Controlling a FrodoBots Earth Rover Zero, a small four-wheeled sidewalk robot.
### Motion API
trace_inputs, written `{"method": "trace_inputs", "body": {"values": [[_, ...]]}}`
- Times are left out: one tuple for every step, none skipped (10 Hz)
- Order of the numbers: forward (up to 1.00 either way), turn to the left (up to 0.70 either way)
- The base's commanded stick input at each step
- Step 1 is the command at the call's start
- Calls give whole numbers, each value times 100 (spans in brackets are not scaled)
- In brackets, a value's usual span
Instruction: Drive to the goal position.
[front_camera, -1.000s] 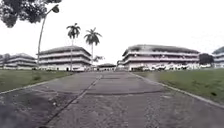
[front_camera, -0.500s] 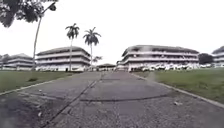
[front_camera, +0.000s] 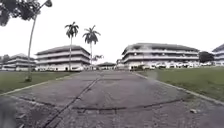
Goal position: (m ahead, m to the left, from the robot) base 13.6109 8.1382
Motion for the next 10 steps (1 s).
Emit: {"method": "trace_inputs", "body": {"values": [[70,0],[70,0],[70,0],[70,0],[70,0],[70,0],[70,0],[70,0],[70,0],[70,0]]}}
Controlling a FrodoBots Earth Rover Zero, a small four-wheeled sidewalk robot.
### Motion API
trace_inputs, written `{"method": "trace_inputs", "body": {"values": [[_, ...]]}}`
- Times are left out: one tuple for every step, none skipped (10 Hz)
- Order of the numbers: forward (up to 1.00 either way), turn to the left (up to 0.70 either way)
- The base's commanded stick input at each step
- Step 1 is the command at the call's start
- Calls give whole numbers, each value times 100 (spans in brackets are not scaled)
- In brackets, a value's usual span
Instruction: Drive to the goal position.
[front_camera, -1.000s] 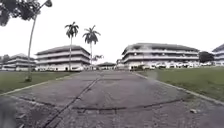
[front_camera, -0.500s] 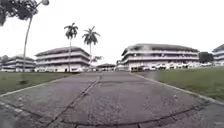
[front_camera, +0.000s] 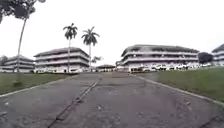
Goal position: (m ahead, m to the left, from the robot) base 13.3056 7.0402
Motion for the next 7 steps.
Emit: {"method": "trace_inputs", "body": {"values": [[70,0],[70,0],[70,0],[70,0],[70,0],[70,0],[70,0]]}}
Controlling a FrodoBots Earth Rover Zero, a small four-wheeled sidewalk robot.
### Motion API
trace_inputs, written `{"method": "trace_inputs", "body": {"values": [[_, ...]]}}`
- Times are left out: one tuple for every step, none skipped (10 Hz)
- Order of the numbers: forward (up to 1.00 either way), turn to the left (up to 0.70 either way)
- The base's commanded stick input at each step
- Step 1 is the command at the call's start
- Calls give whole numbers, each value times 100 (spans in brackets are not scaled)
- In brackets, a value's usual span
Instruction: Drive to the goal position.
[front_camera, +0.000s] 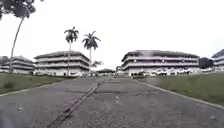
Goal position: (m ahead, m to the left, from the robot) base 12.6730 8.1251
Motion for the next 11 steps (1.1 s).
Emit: {"method": "trace_inputs", "body": {"values": [[70,0],[70,0],[70,0],[70,0],[70,0],[70,0],[70,0],[70,0],[70,0],[70,0],[70,0]]}}
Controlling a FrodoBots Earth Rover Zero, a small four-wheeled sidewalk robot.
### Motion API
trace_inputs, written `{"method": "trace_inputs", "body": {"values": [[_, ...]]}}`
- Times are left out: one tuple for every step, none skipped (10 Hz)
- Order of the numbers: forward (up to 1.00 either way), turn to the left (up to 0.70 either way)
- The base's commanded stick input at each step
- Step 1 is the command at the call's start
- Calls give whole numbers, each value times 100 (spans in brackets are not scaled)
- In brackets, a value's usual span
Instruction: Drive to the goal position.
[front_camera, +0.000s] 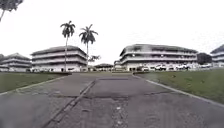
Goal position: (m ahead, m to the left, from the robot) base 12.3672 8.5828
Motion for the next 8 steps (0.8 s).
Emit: {"method": "trace_inputs", "body": {"values": [[70,0],[70,0],[70,0],[70,0],[70,0],[70,0],[70,0],[70,0]]}}
